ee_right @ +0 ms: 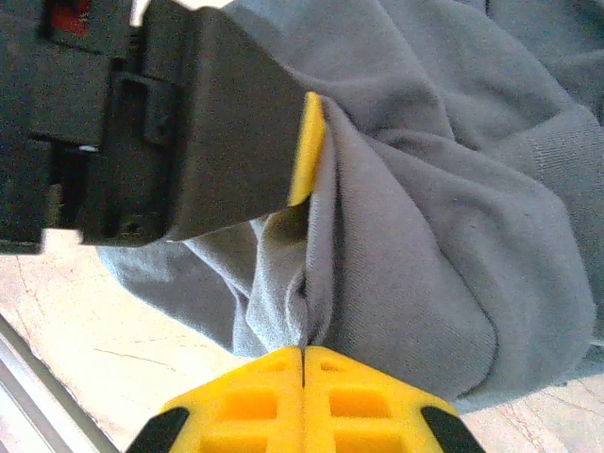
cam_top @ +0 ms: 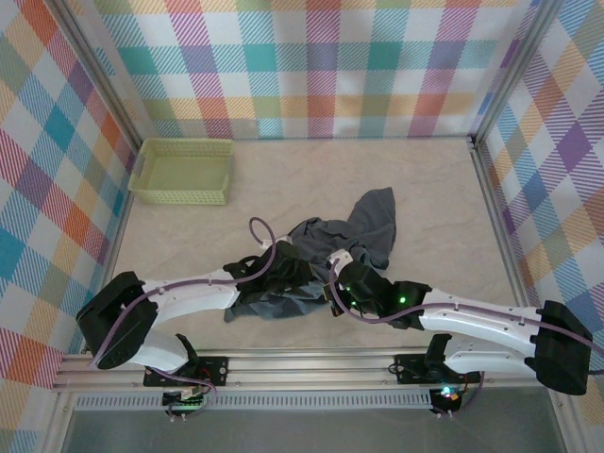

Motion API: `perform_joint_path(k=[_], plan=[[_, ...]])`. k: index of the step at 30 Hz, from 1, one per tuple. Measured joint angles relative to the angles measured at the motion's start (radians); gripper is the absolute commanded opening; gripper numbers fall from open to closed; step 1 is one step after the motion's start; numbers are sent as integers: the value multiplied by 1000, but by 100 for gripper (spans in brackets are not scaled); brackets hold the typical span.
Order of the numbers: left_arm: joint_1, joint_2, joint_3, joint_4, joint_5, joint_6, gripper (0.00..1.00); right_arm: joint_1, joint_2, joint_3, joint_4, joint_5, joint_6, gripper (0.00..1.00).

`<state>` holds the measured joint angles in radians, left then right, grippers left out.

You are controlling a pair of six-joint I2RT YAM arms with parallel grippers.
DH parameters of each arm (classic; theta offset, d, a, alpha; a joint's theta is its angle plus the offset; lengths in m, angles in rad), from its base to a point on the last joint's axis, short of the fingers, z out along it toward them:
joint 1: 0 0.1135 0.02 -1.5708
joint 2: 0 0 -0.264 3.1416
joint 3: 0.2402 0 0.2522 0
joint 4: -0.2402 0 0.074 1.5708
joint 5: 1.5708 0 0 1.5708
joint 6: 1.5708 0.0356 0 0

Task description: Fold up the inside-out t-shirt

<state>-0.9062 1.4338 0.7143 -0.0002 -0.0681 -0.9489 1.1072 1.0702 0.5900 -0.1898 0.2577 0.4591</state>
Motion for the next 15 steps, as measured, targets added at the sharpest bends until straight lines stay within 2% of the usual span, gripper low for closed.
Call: perform_joint_path(k=[7,15], plan=[[1,62,64,-11,15,46,28,23,21,-7,19,2,0,0],[10,77,68,-52,7,54,5,33,40,-23,28,39,4,0]])
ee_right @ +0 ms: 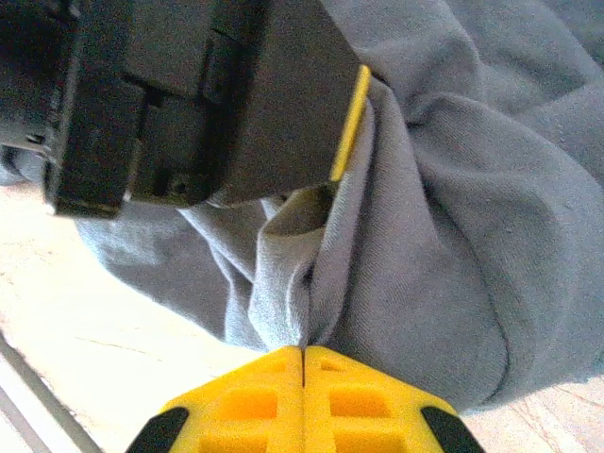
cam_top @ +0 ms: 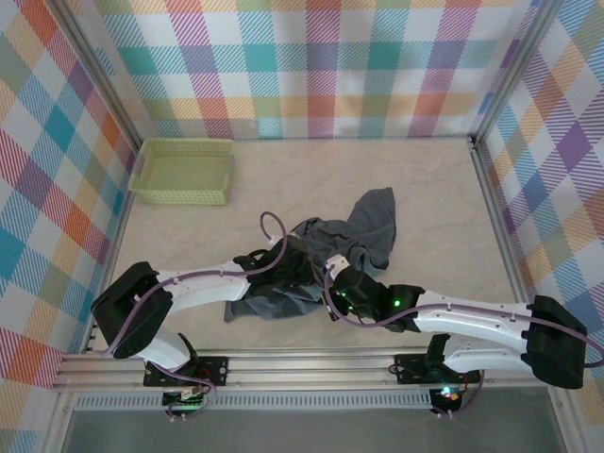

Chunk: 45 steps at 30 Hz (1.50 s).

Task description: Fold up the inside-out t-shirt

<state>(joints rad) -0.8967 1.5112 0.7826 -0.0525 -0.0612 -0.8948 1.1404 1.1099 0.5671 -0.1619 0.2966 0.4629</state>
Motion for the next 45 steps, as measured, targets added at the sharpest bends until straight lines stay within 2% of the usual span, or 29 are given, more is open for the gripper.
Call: perform_joint_path(k=[2,8,16,19,22,23,27,30,33,37,40,45], plan=[[1,0,0,0,0,-2,0,0,1,-1,-5,15,4,0],[-3,-36,3,-55,-11,18,0,-5,40,17,-55,79,24,0],[-57,-315,170,-332,-145,101,0,-113,107,94,-121,108,10,0],[-48,-402,185,-394,-149,111,0,-123,113,119,-104,99,-15,6],[-9,-436,178,-439,-146,116,0,-120,114,154,-92,76,-34,9],[6,-441,173,-447,-145,118,0,-121,114,159,-88,68,-35,13],[44,-438,157,-470,-132,126,0,-124,114,163,-96,35,-48,43],[76,-441,154,-491,-131,129,0,-154,100,163,-115,-3,-51,54],[141,-481,126,-525,-134,130,0,-224,58,163,-125,-64,-44,58],[266,-574,62,-579,-131,129,0,-338,46,164,-126,-137,-31,59],[343,-624,6,-603,-113,128,0,-394,118,197,-154,-175,-26,59],[394,-637,-63,-629,-83,122,0,-402,276,286,-179,-221,-23,61]])
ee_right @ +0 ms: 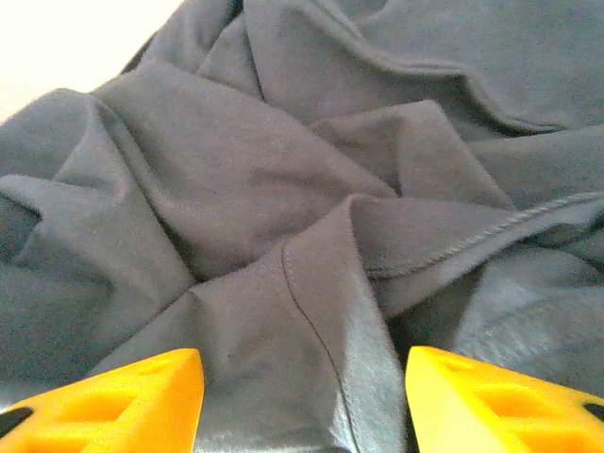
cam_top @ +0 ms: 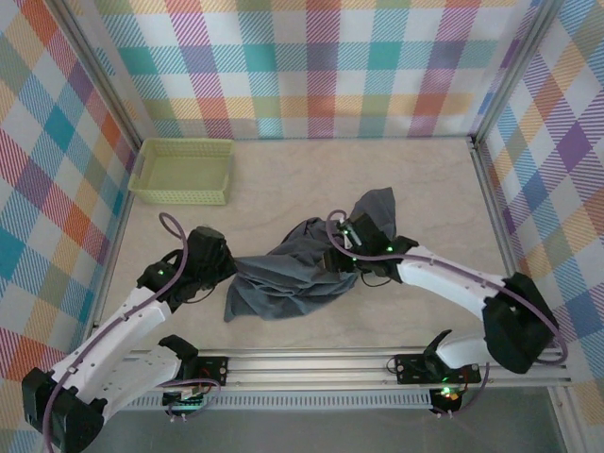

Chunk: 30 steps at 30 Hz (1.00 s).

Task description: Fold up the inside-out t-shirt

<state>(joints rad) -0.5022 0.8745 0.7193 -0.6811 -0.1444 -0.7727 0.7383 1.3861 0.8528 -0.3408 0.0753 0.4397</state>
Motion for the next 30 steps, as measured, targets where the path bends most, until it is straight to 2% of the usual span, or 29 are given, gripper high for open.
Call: perform_joint_path(k=[5,10,12,14,16,18,20,23,27,30], plan=[[45,-7,-37,-5,18,-5,0,0,96,50,-28,13,11,65],[58,-7,-44,1,44,-3,0,-6,174,94,-46,22,13,65],[61,-5,-44,3,51,-3,0,-6,206,115,-46,21,9,55],[63,-2,-43,3,58,1,0,-6,238,142,-48,17,-2,32],[73,8,-35,0,66,8,0,-6,252,169,-53,18,-16,14],[98,27,-3,-12,84,26,0,-6,249,203,-84,28,-33,5],[146,63,87,-48,109,56,0,-6,223,258,-133,58,-60,0],[206,137,315,-101,143,114,0,-6,126,371,-210,108,-110,0],[224,189,636,-108,163,183,0,-6,-69,557,-246,165,-175,0],[224,160,732,-81,176,214,0,-6,-233,629,-244,179,-210,0]])
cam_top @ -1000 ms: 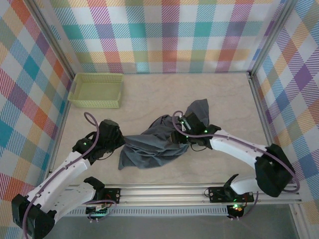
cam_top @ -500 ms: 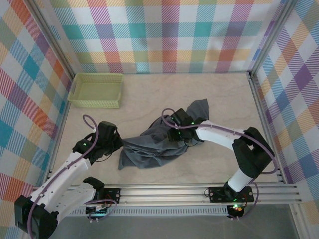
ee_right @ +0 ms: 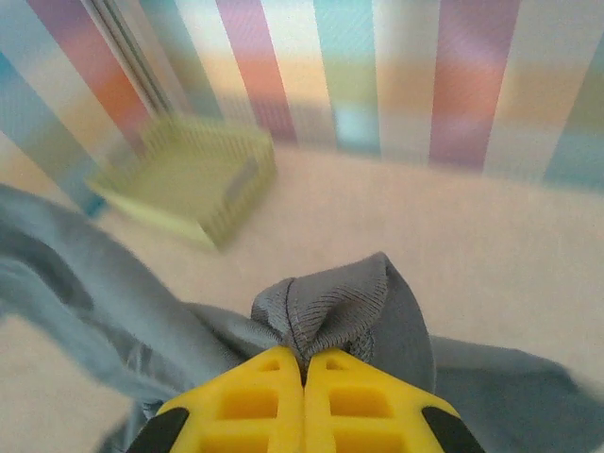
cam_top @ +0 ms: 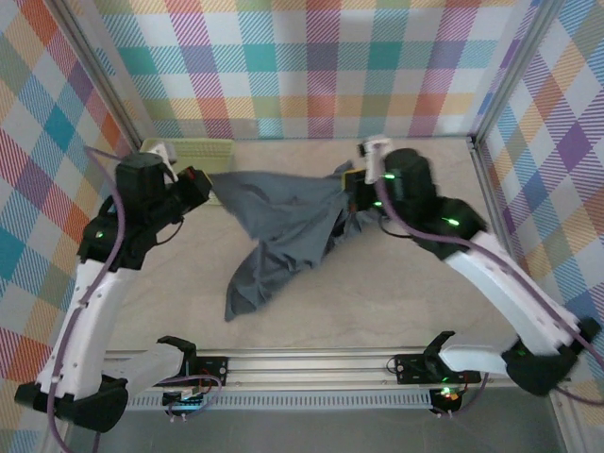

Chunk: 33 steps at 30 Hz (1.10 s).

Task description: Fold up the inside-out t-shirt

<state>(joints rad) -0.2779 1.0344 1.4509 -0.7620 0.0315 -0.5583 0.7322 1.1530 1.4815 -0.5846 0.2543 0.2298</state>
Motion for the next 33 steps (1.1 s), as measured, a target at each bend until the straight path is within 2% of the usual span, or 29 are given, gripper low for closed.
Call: perform_joint_path(k=[4,8,9,11,14,18,22,24,28,33], plan=[[0,-24,-63,28,65,7,0,0,-130,-19,5,1,-11,0],[-11,114,-172,43,161,14,0,-5,-118,-166,2,32,7,0],[-25,171,-206,50,166,16,0,-6,-90,-217,-8,37,20,3],[-69,249,-254,47,167,19,0,-8,-21,-305,-19,38,45,12],[-182,303,-274,34,167,25,0,-12,79,-420,-51,45,83,39],[-262,341,-265,55,169,24,0,-13,105,-448,-87,64,105,59],[-259,368,-264,61,131,19,0,-3,53,-449,-50,39,91,70],[-247,362,-265,62,107,8,0,33,28,-461,-8,23,73,74],[-161,344,-279,64,92,-14,0,147,56,-492,72,-18,30,74],[-86,349,-284,65,89,-21,0,231,226,-502,166,-54,-12,71]])
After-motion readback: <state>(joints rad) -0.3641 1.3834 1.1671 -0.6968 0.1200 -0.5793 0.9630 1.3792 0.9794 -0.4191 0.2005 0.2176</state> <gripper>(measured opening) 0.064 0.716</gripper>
